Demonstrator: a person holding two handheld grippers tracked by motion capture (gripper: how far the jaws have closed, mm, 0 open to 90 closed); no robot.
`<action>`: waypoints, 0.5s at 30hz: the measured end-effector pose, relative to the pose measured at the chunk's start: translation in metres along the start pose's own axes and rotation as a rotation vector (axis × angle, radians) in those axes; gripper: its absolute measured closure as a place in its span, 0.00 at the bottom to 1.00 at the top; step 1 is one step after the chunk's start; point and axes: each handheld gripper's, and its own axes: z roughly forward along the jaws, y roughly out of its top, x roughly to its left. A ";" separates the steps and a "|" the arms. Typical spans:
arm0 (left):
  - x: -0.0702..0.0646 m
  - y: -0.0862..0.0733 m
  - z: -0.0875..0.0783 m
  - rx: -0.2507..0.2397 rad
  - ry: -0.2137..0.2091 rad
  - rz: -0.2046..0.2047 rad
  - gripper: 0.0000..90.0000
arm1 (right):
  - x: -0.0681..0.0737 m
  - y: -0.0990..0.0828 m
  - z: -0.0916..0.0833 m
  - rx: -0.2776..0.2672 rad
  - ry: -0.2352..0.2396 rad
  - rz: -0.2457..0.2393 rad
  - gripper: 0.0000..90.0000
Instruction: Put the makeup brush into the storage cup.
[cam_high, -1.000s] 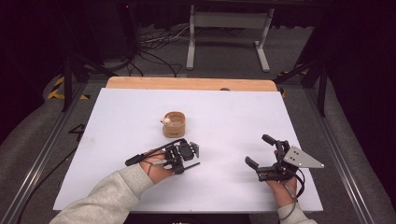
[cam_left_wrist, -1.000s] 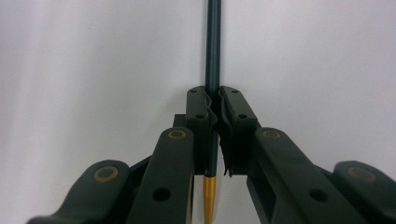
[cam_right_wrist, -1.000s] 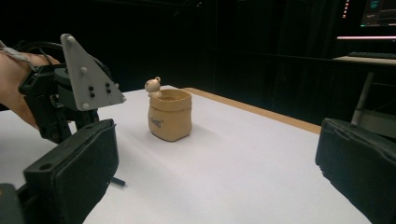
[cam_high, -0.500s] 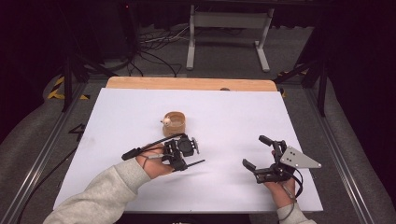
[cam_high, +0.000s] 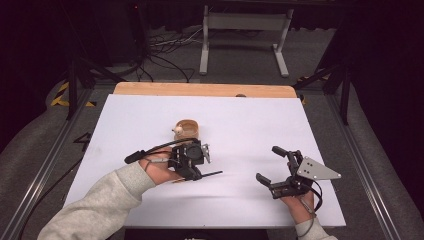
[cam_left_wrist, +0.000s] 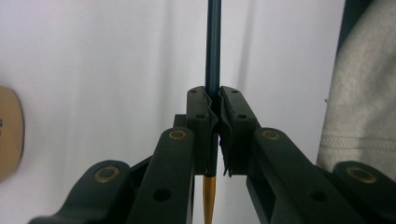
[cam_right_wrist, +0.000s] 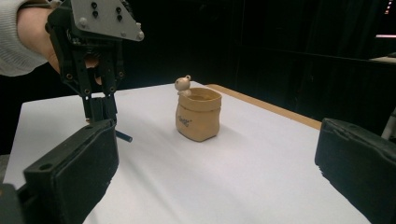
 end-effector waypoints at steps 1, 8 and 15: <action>-0.001 0.000 -0.001 -0.003 0.004 0.006 0.92 | 0.001 0.001 0.001 0.005 0.006 -0.003 0.00; -0.006 0.004 -0.003 0.014 0.018 0.051 0.92 | 0.005 0.005 0.006 0.010 0.057 -0.011 0.00; -0.013 0.011 -0.006 0.021 0.033 0.109 0.92 | 0.011 0.012 0.015 0.044 0.131 -0.028 0.04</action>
